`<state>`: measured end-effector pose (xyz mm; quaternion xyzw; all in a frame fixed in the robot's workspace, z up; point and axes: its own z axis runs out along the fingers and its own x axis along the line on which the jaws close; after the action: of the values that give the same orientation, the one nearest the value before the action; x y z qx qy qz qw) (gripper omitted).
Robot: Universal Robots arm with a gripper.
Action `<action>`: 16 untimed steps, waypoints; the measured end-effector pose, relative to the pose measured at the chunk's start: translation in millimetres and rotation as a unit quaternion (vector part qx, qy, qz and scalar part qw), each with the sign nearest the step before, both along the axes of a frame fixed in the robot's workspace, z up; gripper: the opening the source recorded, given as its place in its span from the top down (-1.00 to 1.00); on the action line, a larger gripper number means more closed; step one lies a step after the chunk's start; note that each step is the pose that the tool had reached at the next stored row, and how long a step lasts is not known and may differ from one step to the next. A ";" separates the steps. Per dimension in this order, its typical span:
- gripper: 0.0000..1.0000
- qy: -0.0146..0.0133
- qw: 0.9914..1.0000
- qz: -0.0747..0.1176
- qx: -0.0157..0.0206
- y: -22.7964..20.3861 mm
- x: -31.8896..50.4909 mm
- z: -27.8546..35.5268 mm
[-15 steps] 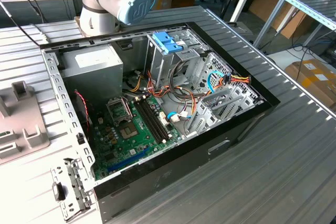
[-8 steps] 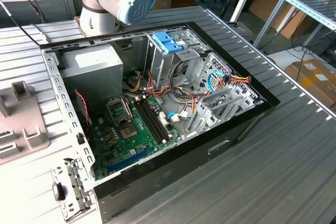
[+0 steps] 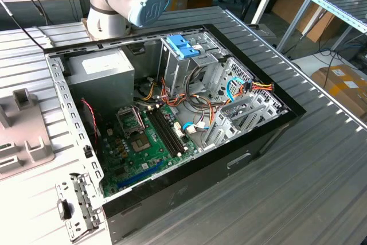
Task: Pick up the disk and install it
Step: 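Pick up the disk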
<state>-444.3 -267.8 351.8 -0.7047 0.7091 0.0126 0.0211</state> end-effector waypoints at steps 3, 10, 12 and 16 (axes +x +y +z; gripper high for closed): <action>0.26 0.000 1.000 0.000 0.000 0.0 0.0 2.8; 0.26 0.000 1.000 0.000 0.001 0.0 0.0 7.9; 0.26 0.000 1.000 0.000 0.001 0.0 0.0 9.2; 0.26 0.000 1.000 0.000 0.002 0.0 0.0 24.9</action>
<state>-444.3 -267.8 376.7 -0.7047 0.7090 0.0142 0.0226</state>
